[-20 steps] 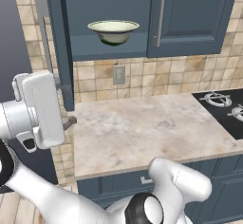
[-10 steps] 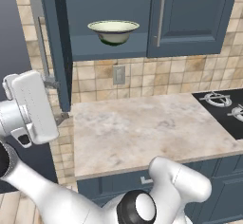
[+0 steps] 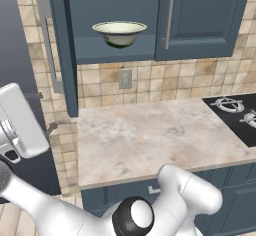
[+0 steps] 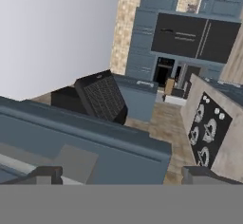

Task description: Open the cabinet. Pick the bowls from the counter and place them in the cabinet. Then close the cabinet.

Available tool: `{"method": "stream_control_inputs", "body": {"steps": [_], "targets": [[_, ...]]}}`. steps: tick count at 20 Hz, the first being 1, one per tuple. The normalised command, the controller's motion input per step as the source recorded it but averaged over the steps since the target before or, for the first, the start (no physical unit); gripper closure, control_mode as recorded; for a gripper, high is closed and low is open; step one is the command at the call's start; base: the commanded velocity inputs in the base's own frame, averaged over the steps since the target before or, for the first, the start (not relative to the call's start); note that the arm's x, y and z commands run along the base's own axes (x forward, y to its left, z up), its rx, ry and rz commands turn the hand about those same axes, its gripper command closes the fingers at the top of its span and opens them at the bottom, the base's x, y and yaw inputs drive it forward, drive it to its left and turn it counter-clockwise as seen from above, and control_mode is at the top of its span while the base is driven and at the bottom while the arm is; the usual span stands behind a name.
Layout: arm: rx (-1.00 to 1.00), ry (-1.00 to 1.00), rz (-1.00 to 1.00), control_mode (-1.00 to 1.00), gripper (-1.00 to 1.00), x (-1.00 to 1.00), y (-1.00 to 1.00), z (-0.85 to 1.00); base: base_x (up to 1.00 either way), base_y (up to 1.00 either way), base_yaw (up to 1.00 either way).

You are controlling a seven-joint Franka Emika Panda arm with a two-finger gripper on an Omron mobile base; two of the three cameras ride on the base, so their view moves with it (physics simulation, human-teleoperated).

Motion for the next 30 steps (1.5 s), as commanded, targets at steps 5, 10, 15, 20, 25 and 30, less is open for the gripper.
{"method": "stream_control_inputs", "body": {"steps": [5, 10, 15, 20, 25, 30], "targets": [[0.0, 0.01, 0.0, -1.0, -1.0, 0.5, 0.0, -0.02, 0.0, 0.0, 0.0], [0.0, 0.0, 0.0, -1.0, -1.0, 0.5, 0.0, -0.05, 0.0, 0.0, 0.0], [0.0, 0.0, 0.0, -1.0, -1.0, 0.29, -0.16, 0.0, 0.0, 0.0, 0.0], [0.0, 0.0, 0.0, -1.0, -1.0, 0.01, -0.4, 0.0, 0.0, 0.0, 0.0], [0.0, -0.05, 0.0, -1.0, -1.0, -0.01, -0.45, 0.0, 0.0, 0.0, 0.0], [0.0, -0.12, 0.0, -1.0, -1.0, -0.04, -0.53, 0.0, 0.0, 0.0, 0.0]]}}
